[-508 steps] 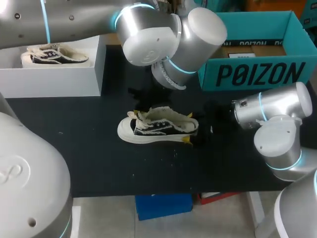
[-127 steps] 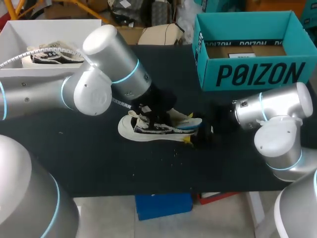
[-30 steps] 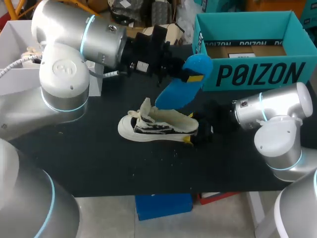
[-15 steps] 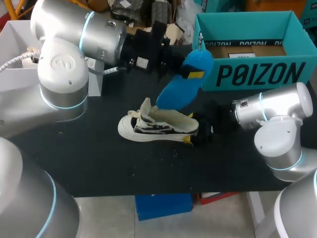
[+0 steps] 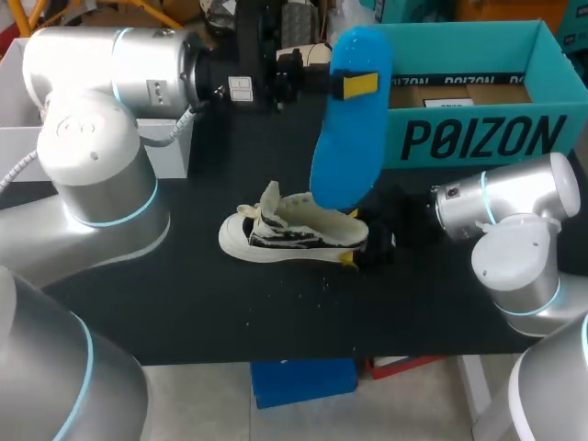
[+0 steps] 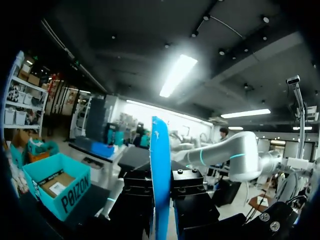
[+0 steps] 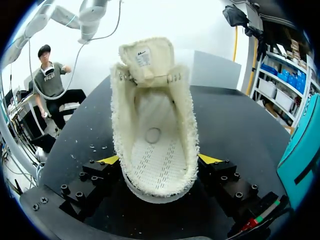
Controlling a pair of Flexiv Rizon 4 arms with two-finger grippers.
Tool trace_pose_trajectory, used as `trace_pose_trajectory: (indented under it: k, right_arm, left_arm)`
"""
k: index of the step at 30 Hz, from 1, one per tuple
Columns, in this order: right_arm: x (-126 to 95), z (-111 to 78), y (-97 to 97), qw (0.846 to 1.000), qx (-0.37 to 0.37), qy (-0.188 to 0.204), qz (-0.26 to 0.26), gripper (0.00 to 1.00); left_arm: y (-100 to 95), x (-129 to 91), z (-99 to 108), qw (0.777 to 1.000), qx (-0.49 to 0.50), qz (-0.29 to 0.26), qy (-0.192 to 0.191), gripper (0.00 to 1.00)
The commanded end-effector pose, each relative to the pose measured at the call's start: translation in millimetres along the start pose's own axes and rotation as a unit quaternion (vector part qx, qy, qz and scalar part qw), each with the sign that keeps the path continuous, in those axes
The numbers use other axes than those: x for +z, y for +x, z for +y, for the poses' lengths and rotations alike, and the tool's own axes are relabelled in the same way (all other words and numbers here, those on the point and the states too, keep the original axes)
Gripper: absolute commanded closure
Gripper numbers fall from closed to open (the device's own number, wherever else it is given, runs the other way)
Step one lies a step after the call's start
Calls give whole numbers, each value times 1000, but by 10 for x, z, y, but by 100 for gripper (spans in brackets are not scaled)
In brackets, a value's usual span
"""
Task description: Take the shoe out of the shoebox, open the shoe tongue, remove and reinsert the insole, then place the shoe into the shoebox
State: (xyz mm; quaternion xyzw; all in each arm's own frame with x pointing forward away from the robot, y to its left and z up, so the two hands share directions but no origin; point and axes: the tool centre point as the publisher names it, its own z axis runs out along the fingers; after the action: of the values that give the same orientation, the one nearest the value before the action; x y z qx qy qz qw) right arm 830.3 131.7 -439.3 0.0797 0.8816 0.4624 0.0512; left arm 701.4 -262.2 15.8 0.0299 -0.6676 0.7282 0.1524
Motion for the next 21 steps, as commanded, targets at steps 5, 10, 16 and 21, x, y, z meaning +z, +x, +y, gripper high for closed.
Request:
trace_pose_trajectory:
  k: [5,10,16,21]
  right_arm:
    - [18,-14,-8,1000,1,1,0,100]
    - [18,-14,-8,1000,1,1,0,100]
    - [18,-14,-8,1000,1,1,0,100]
    - [18,-14,-8,1000,1,1,0,100]
  left_arm:
    - [335,-108,-115,999,-30,-28,36,100]
    - [460,-96,-182,996,-67,-4,61,100]
    - [517,-119,-216,996,-74,-6,56,100]
    - [535,-128,-239,995,-76,-5,60,100]
